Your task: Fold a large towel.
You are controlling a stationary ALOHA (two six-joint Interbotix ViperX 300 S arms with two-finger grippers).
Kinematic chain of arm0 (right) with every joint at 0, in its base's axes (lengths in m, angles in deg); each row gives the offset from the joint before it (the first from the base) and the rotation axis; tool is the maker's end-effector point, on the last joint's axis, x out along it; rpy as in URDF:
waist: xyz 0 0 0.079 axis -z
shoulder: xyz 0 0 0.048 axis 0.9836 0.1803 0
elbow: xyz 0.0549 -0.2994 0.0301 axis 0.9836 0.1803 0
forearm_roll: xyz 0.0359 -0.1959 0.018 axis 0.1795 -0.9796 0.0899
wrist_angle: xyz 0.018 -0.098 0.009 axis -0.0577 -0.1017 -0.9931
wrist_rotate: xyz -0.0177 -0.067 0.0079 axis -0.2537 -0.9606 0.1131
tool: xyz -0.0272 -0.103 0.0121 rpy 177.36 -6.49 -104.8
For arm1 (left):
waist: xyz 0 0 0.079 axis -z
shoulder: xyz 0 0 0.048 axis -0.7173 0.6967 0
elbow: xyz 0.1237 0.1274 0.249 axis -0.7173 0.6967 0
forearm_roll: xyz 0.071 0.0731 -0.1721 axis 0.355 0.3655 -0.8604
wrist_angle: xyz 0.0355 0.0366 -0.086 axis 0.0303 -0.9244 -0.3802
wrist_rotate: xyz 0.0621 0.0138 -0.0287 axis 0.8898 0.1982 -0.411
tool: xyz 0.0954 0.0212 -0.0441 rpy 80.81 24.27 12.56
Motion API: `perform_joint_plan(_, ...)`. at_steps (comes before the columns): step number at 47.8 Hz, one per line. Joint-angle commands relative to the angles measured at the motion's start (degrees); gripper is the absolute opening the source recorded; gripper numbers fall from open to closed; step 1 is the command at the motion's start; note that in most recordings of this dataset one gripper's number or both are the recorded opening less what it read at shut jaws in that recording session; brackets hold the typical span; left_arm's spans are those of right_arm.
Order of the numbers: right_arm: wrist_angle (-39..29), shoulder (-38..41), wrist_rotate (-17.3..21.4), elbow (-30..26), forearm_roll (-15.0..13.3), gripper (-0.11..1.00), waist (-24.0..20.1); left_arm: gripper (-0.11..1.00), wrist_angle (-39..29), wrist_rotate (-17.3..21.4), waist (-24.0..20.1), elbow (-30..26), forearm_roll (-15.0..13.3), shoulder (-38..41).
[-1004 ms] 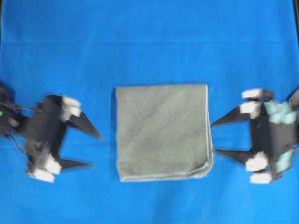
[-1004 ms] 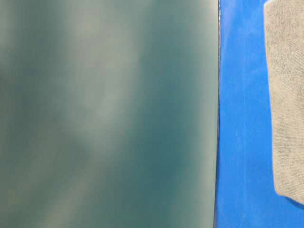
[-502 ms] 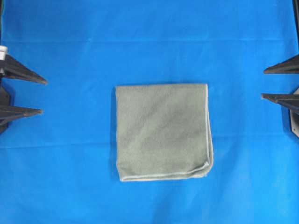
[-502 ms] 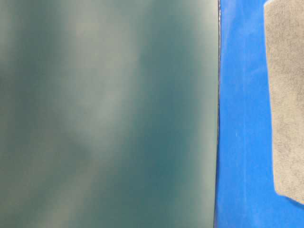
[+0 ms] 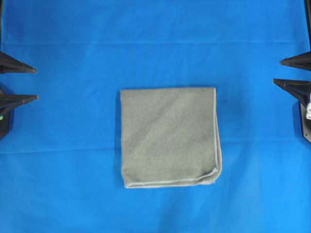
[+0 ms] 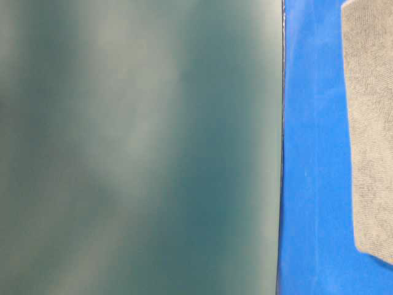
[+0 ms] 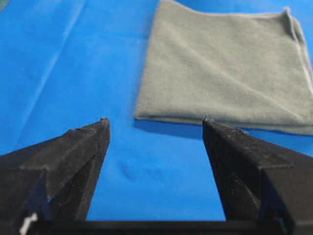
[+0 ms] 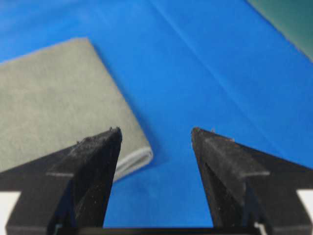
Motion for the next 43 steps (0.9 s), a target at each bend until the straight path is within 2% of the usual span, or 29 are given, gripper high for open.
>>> perform_joint_plan(1, 0.1, 1.5, 0.5, -0.3, -0.5, 0.62, 0.1, 0.73, 0.2, 0.0, -0.1, -0.6, -0.1, 0.4)
perform_joint_plan(43, -1.8, 1.6, 0.7, -0.3, -0.7, 0.62, 0.1, 0.73, -0.2, -0.5, -0.1, -0.1, -0.1, 1.2)
